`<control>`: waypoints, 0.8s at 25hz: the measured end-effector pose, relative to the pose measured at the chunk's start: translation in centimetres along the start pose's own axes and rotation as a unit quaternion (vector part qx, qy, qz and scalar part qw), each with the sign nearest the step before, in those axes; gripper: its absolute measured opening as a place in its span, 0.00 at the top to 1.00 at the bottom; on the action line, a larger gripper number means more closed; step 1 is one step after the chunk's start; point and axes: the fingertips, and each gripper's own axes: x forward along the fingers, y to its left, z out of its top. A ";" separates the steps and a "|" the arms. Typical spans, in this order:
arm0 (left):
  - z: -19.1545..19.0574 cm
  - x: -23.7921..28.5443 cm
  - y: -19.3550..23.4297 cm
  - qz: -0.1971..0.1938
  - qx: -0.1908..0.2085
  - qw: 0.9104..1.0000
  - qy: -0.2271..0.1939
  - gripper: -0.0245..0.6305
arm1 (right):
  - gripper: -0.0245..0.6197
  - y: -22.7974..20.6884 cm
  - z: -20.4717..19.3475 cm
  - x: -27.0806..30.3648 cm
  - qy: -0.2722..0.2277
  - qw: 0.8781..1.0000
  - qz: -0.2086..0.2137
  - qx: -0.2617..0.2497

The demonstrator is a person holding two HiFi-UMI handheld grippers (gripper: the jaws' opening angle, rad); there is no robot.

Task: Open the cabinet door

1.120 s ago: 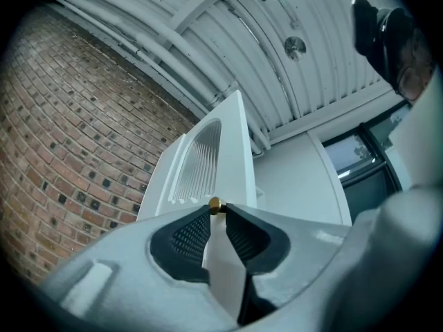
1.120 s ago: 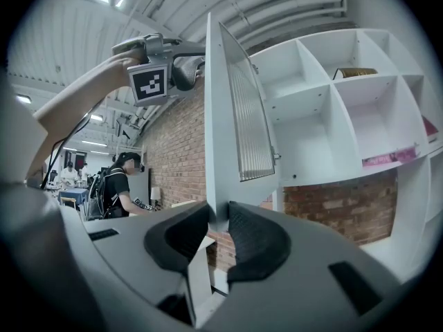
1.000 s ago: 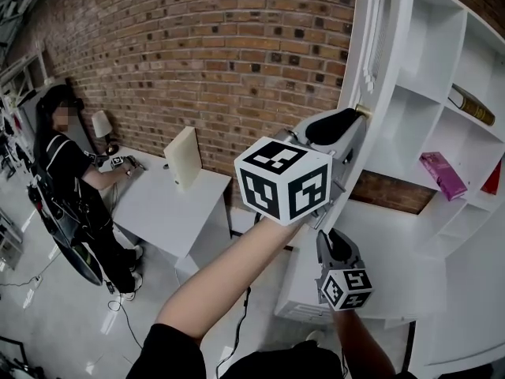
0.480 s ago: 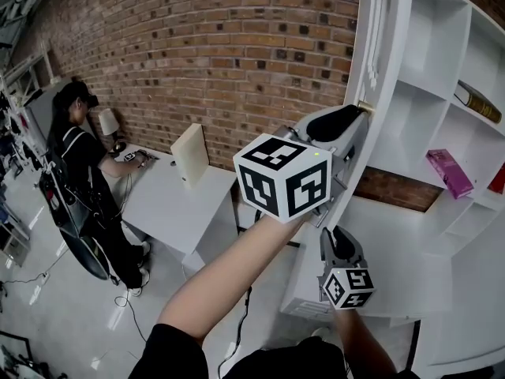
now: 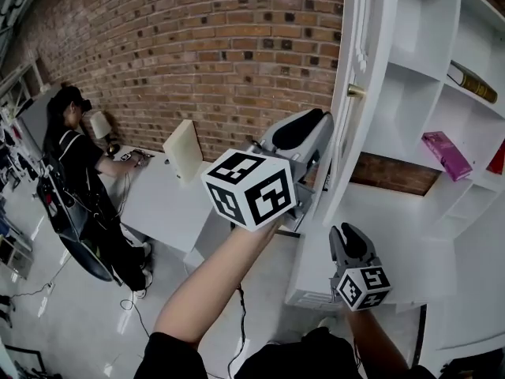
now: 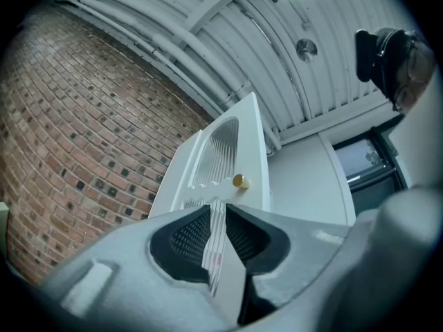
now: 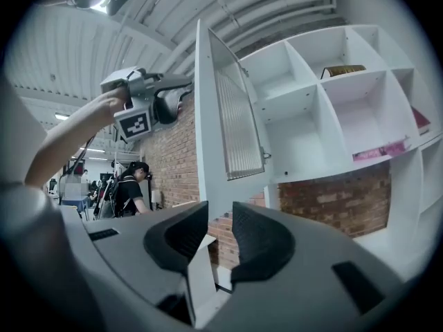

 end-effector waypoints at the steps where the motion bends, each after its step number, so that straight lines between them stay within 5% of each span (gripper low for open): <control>1: -0.5 -0.8 0.2 0.002 -0.003 1.000 0.001 0.85 | 0.82 -0.4 -0.1 -0.7 0.003 1.000 -0.003 0.000; 11: -7.4 -7.8 -1.9 0.053 0.001 0.999 0.014 0.89 | 0.83 -8.9 -0.6 -10.0 0.040 0.997 -0.064 -0.004; 20: -16.1 -8.5 -10.0 0.062 -0.017 0.997 0.038 0.93 | 0.84 -19.0 -1.7 -19.8 0.049 0.993 -0.105 0.015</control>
